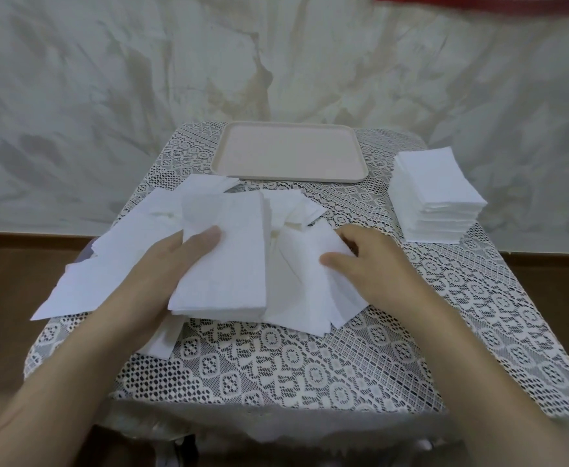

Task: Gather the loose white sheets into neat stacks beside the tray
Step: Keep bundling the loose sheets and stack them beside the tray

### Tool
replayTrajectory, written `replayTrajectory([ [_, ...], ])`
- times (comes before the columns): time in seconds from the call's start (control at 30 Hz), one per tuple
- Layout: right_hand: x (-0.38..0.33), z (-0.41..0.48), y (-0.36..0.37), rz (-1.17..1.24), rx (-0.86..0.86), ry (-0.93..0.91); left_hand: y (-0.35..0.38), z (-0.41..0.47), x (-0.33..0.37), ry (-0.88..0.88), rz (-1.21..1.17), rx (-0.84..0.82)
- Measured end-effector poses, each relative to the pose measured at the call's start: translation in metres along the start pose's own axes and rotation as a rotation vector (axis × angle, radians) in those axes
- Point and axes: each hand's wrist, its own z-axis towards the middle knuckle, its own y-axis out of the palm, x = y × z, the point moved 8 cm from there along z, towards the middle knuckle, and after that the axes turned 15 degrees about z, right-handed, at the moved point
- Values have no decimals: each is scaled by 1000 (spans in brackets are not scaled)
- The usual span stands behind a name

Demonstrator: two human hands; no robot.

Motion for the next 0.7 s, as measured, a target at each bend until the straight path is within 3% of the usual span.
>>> replayTrajectory([
  [0.13,1,5,14,-73,-44,-2,-2,1,-1,-5,1,9],
  [0.33,7,10,-6,15,-52,-21,-2,2,1,7,14,-11],
  [0.53,16,11,-7,115,-191,24,-2,-1,3,38,53,19],
  [0.7,7,14,0,57,-62,-42,1,-4,7,91,33,30],
])
